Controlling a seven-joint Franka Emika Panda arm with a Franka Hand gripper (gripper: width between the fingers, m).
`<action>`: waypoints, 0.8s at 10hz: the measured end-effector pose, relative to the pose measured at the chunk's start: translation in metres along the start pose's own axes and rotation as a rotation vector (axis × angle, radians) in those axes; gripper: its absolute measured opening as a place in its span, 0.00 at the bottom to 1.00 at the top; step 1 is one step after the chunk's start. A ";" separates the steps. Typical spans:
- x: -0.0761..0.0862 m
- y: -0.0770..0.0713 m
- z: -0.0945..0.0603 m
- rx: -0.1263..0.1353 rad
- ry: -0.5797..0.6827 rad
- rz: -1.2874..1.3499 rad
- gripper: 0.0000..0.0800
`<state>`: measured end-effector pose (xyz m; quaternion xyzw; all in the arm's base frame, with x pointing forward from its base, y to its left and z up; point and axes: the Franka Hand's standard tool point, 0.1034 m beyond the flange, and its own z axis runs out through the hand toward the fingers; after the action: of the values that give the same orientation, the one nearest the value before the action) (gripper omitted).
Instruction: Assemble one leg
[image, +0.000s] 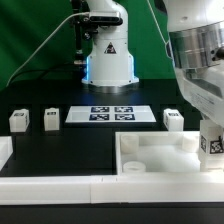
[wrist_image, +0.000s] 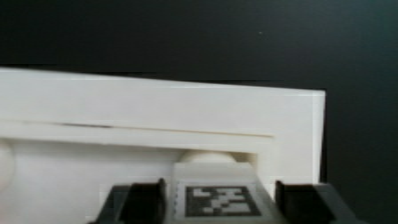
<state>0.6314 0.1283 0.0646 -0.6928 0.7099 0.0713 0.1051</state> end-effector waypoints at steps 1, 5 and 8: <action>-0.002 0.000 0.001 0.011 0.000 0.105 0.37; 0.004 0.002 0.003 0.003 0.005 -0.206 0.65; 0.006 0.003 0.004 -0.010 0.025 -0.633 0.80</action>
Offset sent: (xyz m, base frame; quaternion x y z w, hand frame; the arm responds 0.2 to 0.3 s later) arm 0.0000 0.0000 0.0000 0.0000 0.0000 0.0000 1.0000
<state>0.6283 0.1237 0.0593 -0.8806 0.4599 0.0300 0.1101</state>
